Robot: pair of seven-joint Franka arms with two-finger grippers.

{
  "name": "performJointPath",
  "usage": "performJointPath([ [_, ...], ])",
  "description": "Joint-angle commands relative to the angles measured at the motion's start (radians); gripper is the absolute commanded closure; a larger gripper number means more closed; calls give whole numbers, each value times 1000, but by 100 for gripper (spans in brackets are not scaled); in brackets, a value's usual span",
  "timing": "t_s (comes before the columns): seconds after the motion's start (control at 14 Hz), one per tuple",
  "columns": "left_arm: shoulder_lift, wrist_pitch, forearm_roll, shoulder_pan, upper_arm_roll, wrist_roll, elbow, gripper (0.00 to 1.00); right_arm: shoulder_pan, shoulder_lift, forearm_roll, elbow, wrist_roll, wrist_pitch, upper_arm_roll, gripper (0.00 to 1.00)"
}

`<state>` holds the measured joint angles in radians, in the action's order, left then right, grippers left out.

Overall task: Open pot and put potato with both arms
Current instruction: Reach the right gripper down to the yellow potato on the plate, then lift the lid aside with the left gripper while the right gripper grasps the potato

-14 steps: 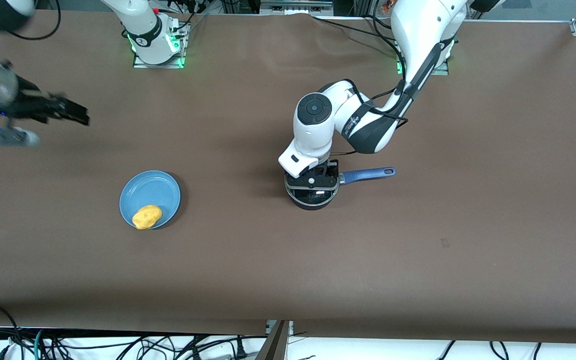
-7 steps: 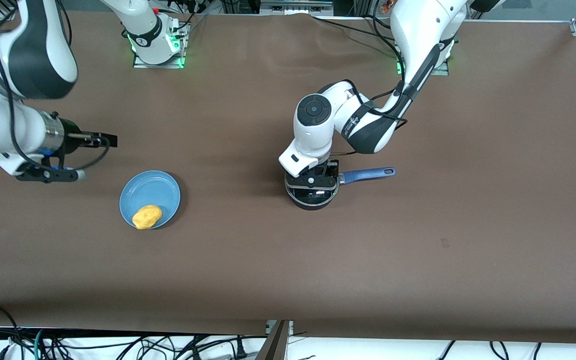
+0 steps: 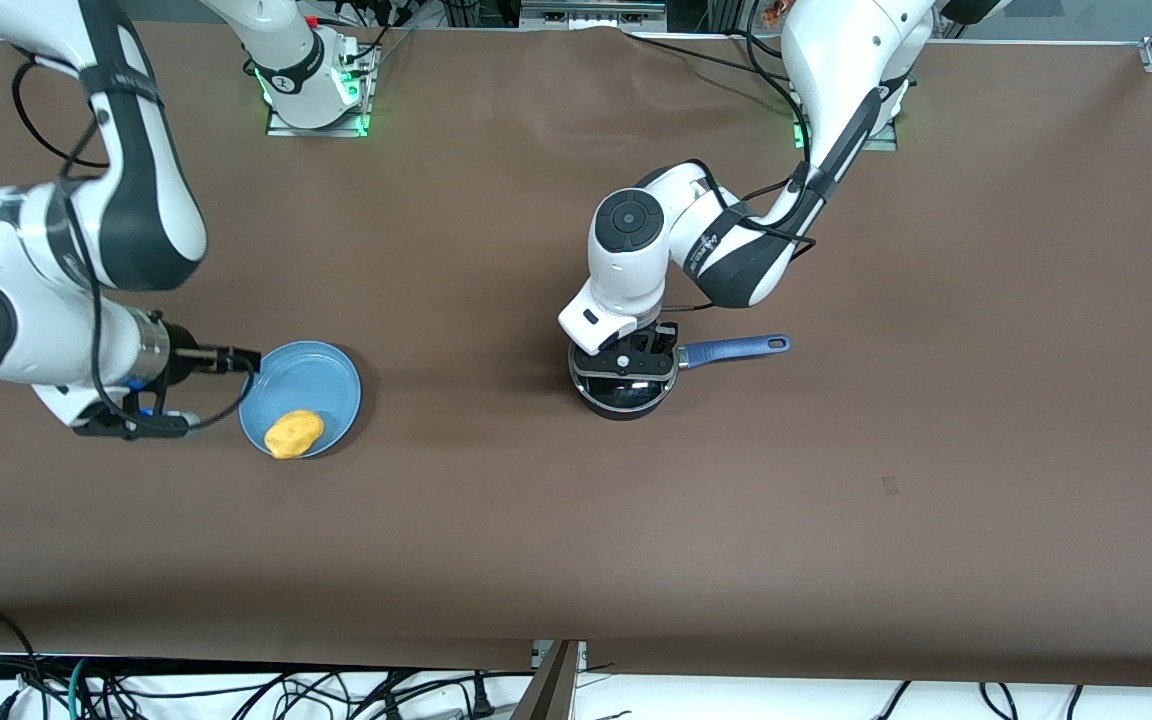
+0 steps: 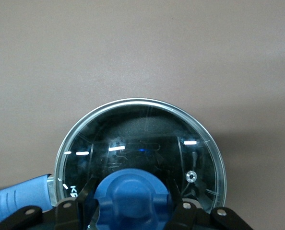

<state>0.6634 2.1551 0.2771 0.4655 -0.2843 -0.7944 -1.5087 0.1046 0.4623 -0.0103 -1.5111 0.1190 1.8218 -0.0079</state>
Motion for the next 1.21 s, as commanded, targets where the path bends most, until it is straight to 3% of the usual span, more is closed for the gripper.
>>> performJointPath([
  [0.0, -24, -11, 30, -11, -9, 14, -12, 51, -8, 87, -16, 37, -6, 126, -3, 0],
  [0.36, -106, -87, -24, -67, -33, 86, -2, 53, -10, 232, -8, 37, 10, 382, -6, 0],
  [0.64, -194, -185, -36, -192, -27, 223, -12, 50, -11, 280, -4, 37, 85, 410, -6, 0],
  [0.79, -237, -231, -79, -283, -12, 411, -13, 50, -8, 283, -2, 35, 126, 407, -4, 0],
  [0.93, -266, -239, -189, -318, 109, 600, -15, 50, -8, 283, 1, 29, 133, 399, -4, 0],
  [1.14, -278, -239, -347, -320, 343, 958, -54, 50, 0, 283, 9, 14, 151, 396, -1, 0],
])
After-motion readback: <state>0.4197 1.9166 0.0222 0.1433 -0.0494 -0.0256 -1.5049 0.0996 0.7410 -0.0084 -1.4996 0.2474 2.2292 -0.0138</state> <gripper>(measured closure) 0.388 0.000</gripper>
